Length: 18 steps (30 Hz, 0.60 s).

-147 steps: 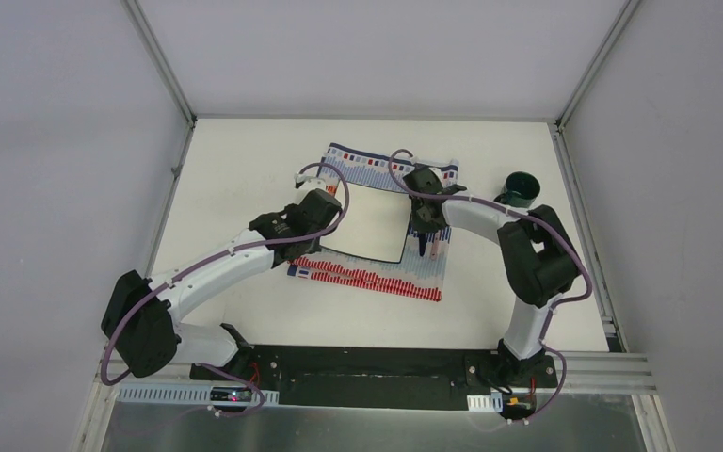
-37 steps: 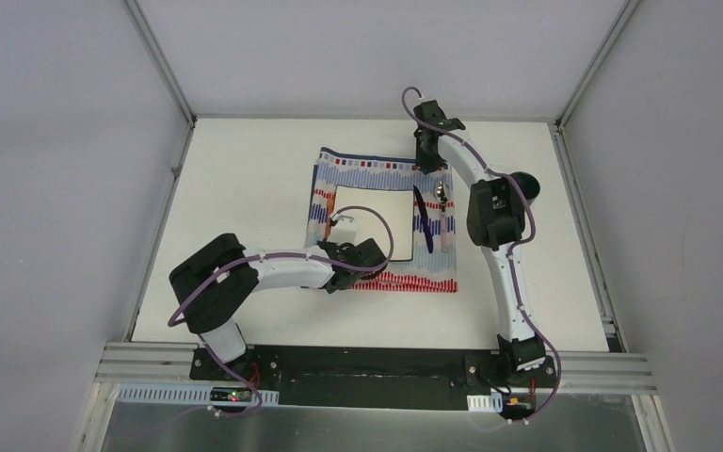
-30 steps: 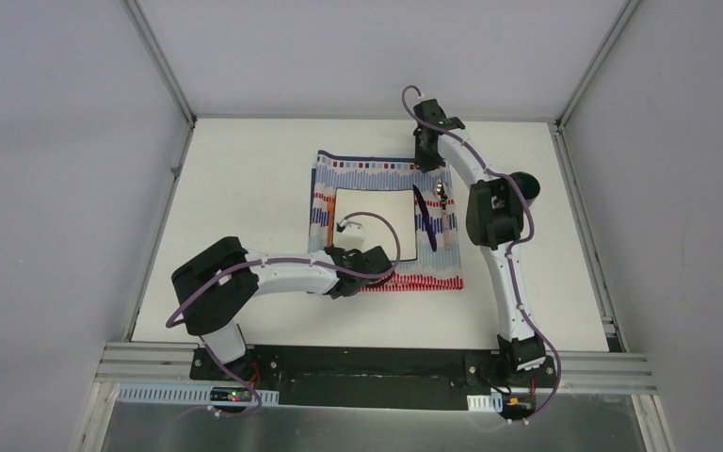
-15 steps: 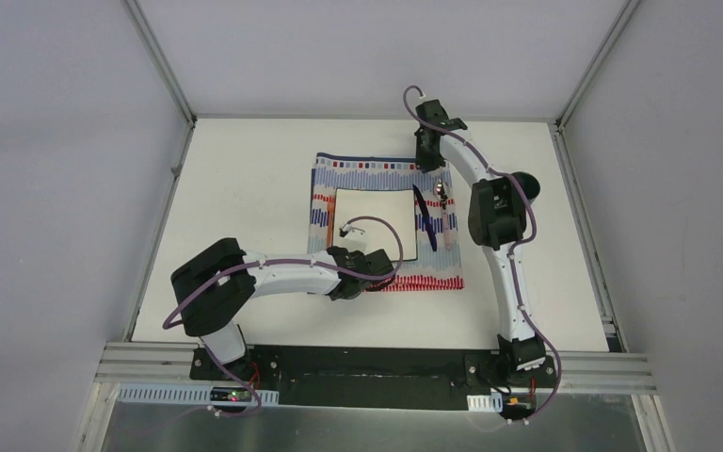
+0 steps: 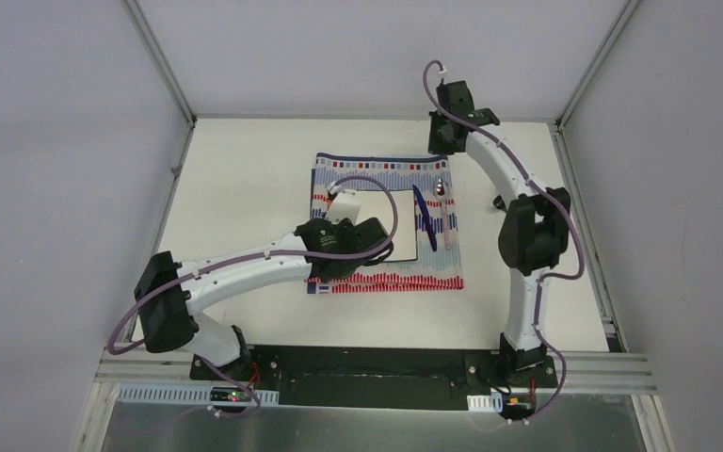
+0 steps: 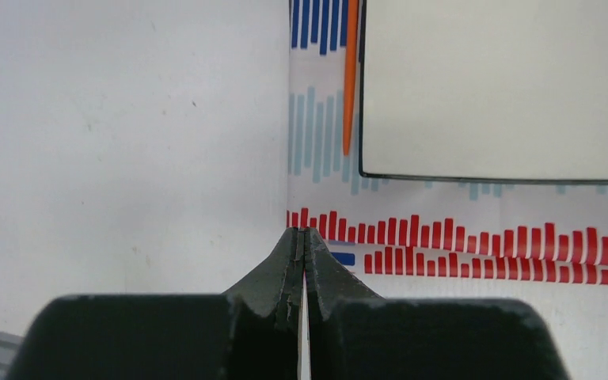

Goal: Set the dinner table for one person
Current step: Move the knife to the napkin.

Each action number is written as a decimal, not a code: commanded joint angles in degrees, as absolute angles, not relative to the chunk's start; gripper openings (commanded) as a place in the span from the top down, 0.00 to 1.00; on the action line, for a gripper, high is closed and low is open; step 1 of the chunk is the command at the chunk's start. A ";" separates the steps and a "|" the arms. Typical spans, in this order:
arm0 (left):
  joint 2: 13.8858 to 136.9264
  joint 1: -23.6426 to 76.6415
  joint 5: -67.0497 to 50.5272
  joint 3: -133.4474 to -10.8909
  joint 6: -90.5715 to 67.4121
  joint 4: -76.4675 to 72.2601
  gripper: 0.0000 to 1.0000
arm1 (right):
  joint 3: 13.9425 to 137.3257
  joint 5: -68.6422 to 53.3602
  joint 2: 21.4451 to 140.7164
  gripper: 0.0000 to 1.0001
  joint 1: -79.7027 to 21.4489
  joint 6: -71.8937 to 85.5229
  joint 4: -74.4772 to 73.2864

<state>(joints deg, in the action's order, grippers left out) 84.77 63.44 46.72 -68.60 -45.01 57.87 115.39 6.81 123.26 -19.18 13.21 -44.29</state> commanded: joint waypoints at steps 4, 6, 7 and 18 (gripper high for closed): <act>85.87 63.81 53.61 -76.81 -38.67 60.18 1.00 | 93.26 6.25 104.99 1.00 -20.25 16.87 -34.85; 87.05 63.82 53.16 -77.77 -38.41 60.12 1.00 | 86.78 5.78 101.88 1.00 -20.54 18.09 -32.49; 87.39 63.82 53.03 -77.90 -38.36 59.95 1.00 | 84.12 5.41 100.49 1.00 -20.63 18.42 -31.47; 84.86 61.04 55.04 -79.11 -34.99 58.32 1.00 | 70.71 2.05 95.76 1.00 -21.01 21.74 -27.59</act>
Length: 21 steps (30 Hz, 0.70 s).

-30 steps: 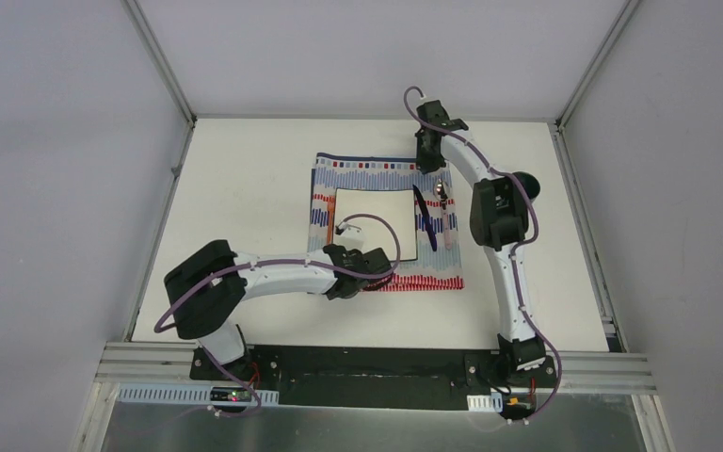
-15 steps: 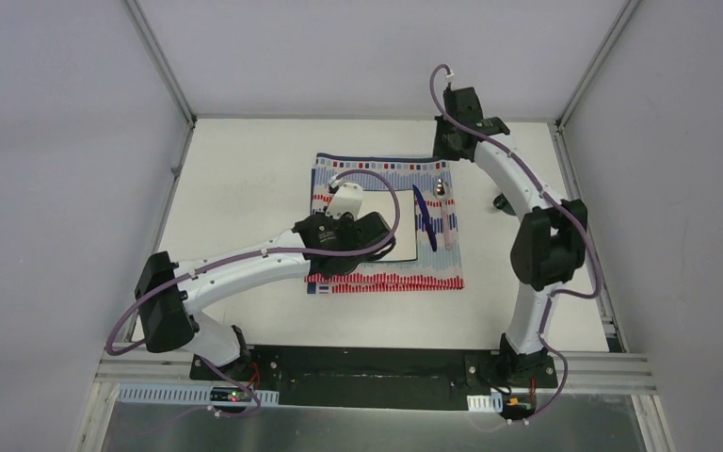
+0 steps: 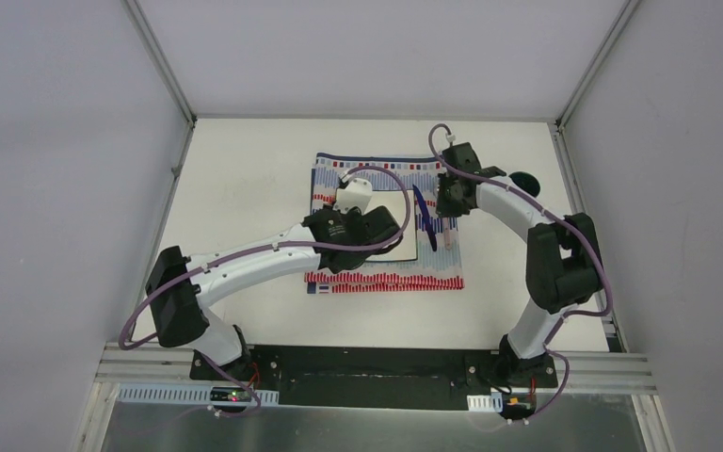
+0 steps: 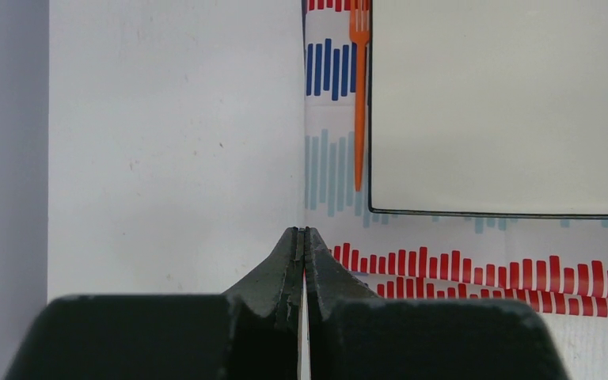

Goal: Set the dinner table for one person
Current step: Move the knife to the napkin.

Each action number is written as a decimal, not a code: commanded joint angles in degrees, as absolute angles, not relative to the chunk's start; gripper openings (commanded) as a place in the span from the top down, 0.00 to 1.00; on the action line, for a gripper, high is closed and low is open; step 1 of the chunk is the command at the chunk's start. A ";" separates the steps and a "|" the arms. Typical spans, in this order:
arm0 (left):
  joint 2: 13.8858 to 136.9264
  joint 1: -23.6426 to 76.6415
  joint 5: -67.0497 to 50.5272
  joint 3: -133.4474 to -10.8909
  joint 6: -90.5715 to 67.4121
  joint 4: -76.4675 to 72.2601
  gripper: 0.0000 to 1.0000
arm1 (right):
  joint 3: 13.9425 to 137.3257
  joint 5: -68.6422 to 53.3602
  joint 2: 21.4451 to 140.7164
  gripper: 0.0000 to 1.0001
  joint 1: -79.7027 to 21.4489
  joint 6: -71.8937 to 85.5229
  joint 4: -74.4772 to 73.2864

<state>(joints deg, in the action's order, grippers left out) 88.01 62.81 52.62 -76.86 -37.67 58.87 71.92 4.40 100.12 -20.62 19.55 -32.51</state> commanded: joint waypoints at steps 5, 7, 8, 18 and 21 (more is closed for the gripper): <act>82.94 59.67 54.72 -77.00 -34.63 57.15 1.00 | 71.70 0.55 97.87 1.00 -21.22 22.03 -27.72; 82.46 59.23 54.13 -76.01 -34.78 56.65 1.00 | 72.17 0.53 99.03 1.00 -21.27 22.13 -27.60; 82.32 59.05 53.92 -75.54 -34.87 56.27 1.00 | 72.49 0.53 99.65 1.00 -21.34 22.19 -27.56; 82.24 57.19 52.69 -73.81 -34.40 54.55 1.00 | 75.00 -2.69 105.49 1.00 -22.31 22.80 -26.94; 82.33 56.58 52.16 -73.42 -34.11 54.03 1.00 | 75.38 -3.54 106.46 1.00 -22.53 23.01 -26.36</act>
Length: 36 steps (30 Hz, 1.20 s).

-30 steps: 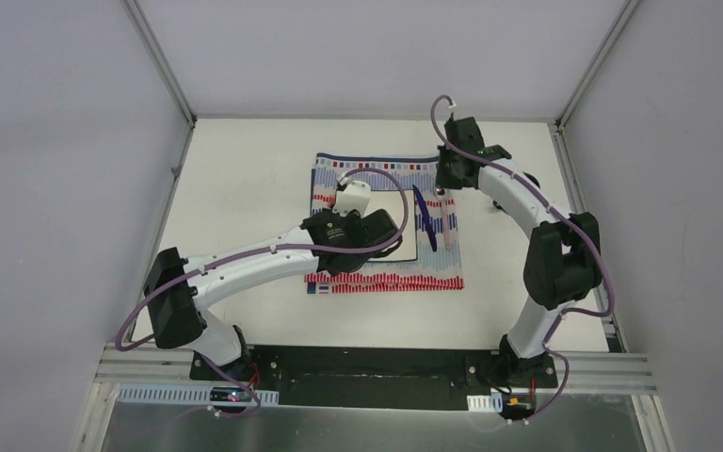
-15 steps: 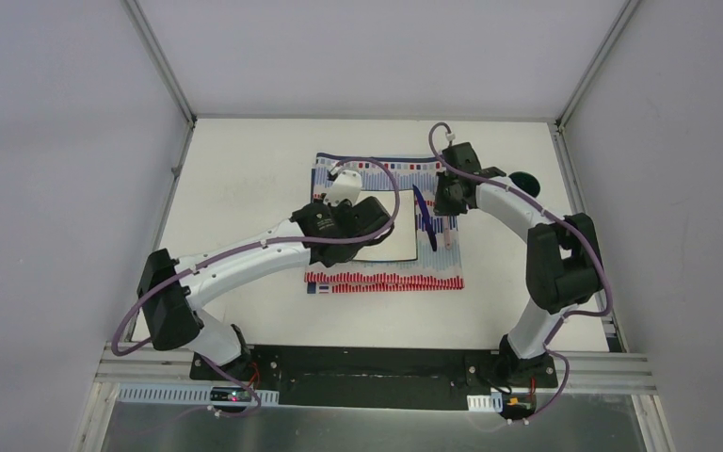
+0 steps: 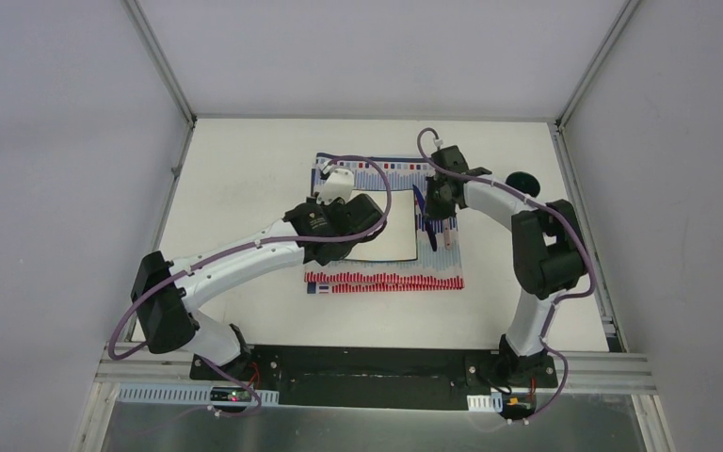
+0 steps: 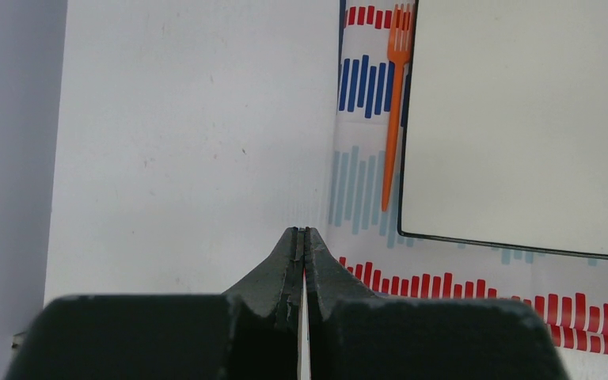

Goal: Set the dinner table for one person
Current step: Move the knife to the napkin.

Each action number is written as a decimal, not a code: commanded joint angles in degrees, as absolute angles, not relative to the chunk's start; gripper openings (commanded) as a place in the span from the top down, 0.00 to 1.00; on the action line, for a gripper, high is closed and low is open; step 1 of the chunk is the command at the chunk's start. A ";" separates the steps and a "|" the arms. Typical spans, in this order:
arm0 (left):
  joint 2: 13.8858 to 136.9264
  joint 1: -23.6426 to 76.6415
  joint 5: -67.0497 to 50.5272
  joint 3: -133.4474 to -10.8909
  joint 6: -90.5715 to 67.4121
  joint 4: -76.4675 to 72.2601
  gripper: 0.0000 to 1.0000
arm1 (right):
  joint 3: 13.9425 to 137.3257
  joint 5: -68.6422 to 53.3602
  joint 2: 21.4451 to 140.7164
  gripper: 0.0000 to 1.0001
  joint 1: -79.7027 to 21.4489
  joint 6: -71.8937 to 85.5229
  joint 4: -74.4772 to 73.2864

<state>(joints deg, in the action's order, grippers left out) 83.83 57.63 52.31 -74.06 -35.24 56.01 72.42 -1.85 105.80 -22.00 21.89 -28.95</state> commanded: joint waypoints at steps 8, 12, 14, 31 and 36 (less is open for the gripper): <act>82.18 55.95 51.35 -72.06 -34.00 53.13 1.00 | 77.17 -4.29 109.13 1.00 -23.02 23.23 -26.10; 81.71 55.73 51.15 -71.52 -34.01 52.84 1.00 | 78.82 -4.48 110.96 1.00 -23.21 23.23 -26.40; 81.34 55.64 51.07 -71.10 -34.08 52.75 1.00 | 79.85 -4.23 111.97 1.00 -23.20 23.08 -26.94; 80.06 54.81 50.63 -69.20 -33.93 52.21 1.00 | 84.03 -0.99 117.04 1.00 -23.13 22.60 -28.34; 80.20 54.65 50.32 -69.17 -33.66 52.03 1.00 | 84.93 -0.35 117.48 1.00 -22.98 22.36 -28.82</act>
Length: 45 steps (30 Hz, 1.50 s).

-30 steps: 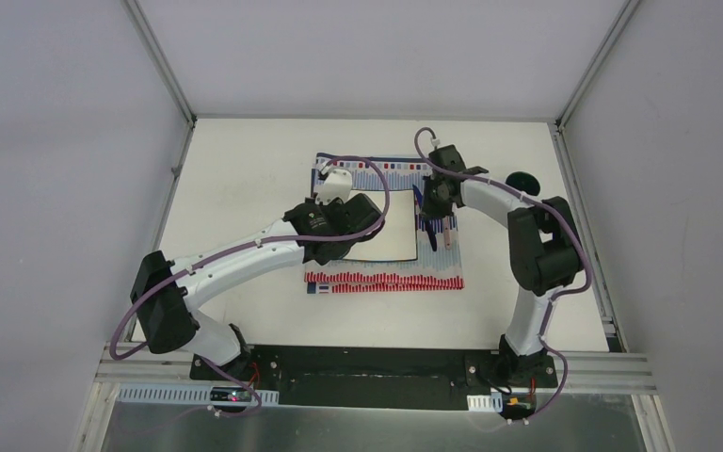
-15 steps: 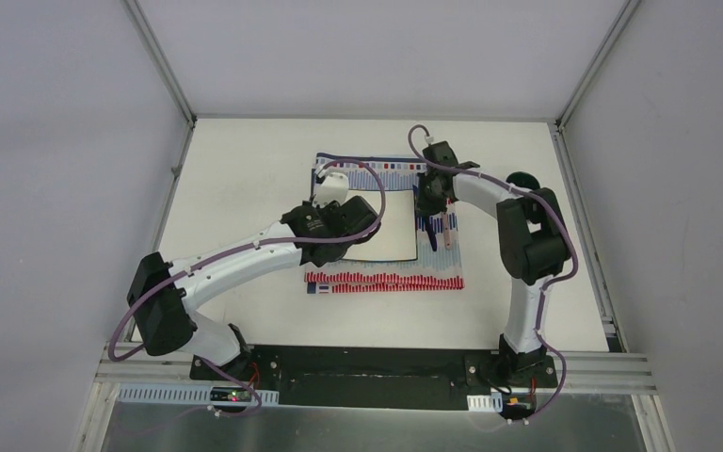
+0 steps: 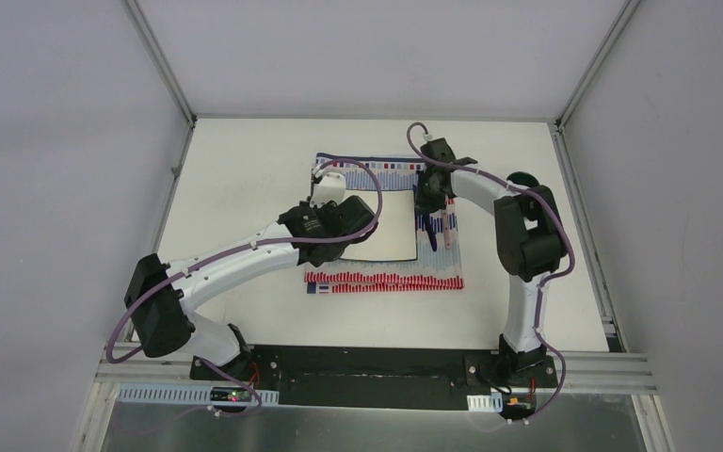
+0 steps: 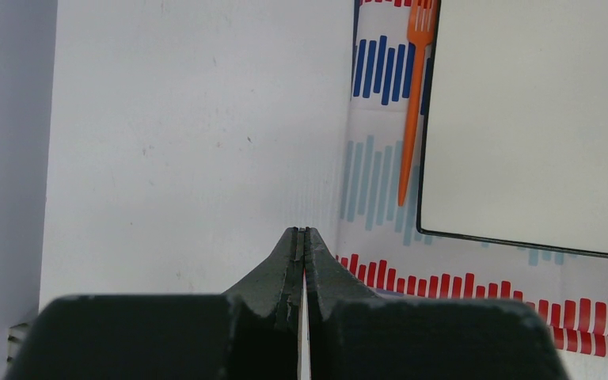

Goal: Set the dinner table for one person
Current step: Move the knife to the napkin.

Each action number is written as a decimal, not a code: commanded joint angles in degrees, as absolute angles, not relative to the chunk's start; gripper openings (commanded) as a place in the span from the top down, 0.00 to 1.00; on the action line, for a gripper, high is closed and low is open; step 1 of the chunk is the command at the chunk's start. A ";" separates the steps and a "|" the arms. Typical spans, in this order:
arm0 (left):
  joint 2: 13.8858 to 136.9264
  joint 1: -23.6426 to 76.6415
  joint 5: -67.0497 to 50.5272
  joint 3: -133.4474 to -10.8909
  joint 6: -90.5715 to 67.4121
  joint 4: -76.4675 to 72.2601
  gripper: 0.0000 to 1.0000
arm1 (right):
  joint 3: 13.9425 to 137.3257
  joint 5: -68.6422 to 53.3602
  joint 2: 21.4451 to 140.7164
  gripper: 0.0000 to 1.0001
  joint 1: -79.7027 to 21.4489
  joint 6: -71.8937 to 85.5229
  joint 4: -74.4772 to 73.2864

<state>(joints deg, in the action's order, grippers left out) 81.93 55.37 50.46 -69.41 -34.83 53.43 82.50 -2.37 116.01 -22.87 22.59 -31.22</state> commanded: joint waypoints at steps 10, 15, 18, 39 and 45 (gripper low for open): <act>80.41 54.54 49.88 -69.15 -33.32 51.86 1.00 | 86.36 2.91 118.37 1.00 -21.33 21.47 -30.31; 80.58 54.56 49.87 -69.17 -33.31 51.78 1.00 | 86.16 3.03 118.56 1.00 -20.34 21.45 -30.65; 80.80 54.51 49.77 -69.17 -33.21 51.62 1.00 | 85.67 3.26 118.57 1.00 -19.75 21.49 -30.68; 81.80 54.40 49.47 -69.45 -32.64 51.51 1.00 | 85.70 0.57 116.61 1.00 -18.75 21.33 -30.24; 81.56 54.41 49.58 -70.43 -31.99 51.50 1.00 | 89.74 1.01 113.28 1.00 -18.81 20.41 -32.49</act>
<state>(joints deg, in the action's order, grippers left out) 82.04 55.00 49.32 -69.38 -33.19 52.58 85.19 -0.67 117.54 -19.44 22.09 -31.31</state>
